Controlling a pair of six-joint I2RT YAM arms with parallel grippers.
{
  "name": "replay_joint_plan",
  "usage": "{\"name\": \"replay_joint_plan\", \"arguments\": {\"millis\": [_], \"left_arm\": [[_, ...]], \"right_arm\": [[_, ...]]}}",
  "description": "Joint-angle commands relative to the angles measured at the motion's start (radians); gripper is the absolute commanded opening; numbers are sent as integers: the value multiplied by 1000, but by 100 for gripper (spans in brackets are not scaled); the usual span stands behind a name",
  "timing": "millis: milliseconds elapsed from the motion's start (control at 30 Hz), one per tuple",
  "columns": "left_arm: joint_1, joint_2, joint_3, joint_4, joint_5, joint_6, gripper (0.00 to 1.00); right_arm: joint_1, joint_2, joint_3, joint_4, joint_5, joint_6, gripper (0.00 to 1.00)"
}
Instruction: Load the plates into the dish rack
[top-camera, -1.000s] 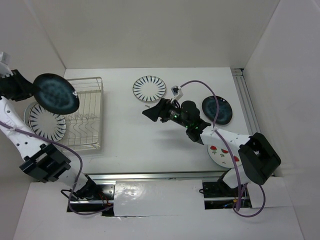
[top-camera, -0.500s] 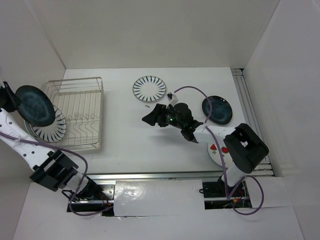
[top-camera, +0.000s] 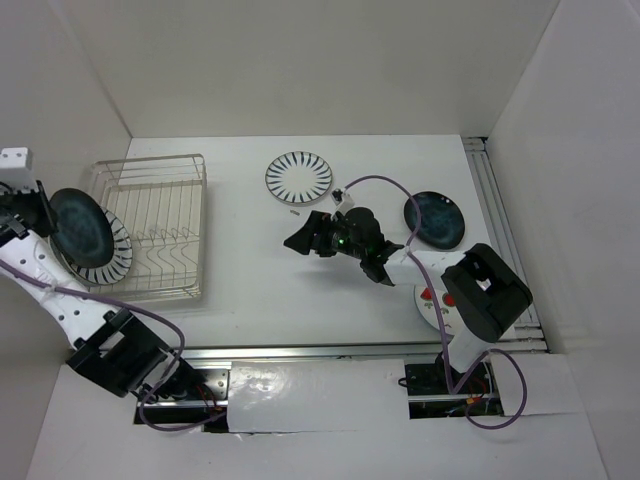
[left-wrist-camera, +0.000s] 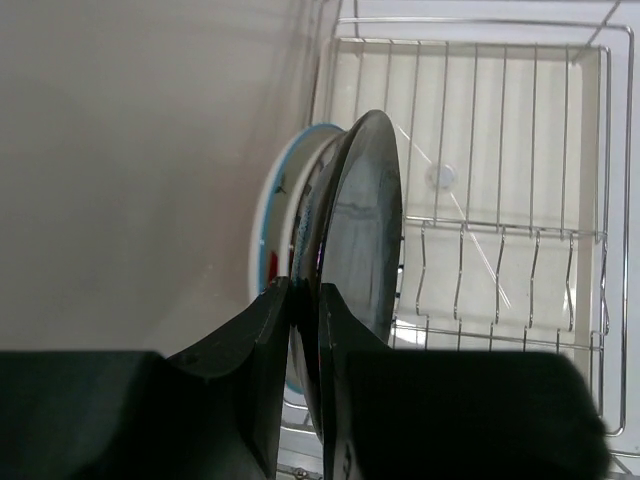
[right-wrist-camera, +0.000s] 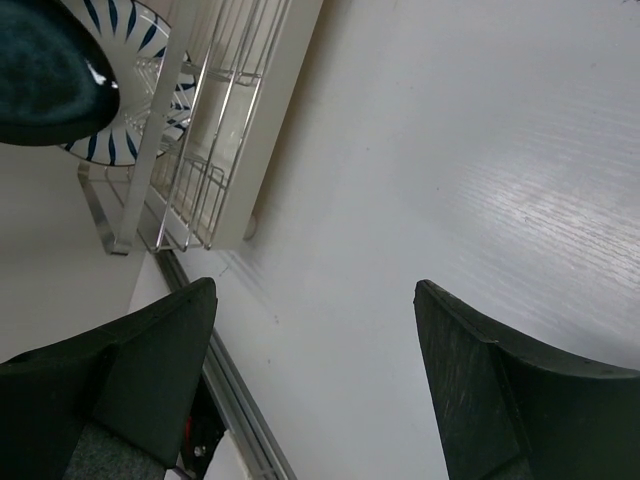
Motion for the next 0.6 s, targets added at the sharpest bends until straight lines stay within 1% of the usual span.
{"name": "replay_joint_plan", "arguments": {"millis": [0, 33, 167, 400, 533, 567], "left_arm": [[-46, -86, -55, 165, 10, 23, 0], [-65, -86, -68, 191, 1, 23, 0], [-111, -100, -79, 205, -67, 23, 0], [-120, -68, -79, 227, -130, 4, 0], [-143, -68, -138, 246, -142, 26, 0], [-143, -68, -175, 257, -160, 26, 0]], "right_arm": [[-3, -9, 38, -1, 11, -18, 87], [-3, -9, 38, -1, 11, -18, 87], [-3, -9, 47, -10, 21, -27, 87], [-3, -9, 38, -19, 21, -36, 87], [-3, 0, 38, -19, 31, -36, 87], [-3, 0, 38, -19, 31, -36, 87]]}}
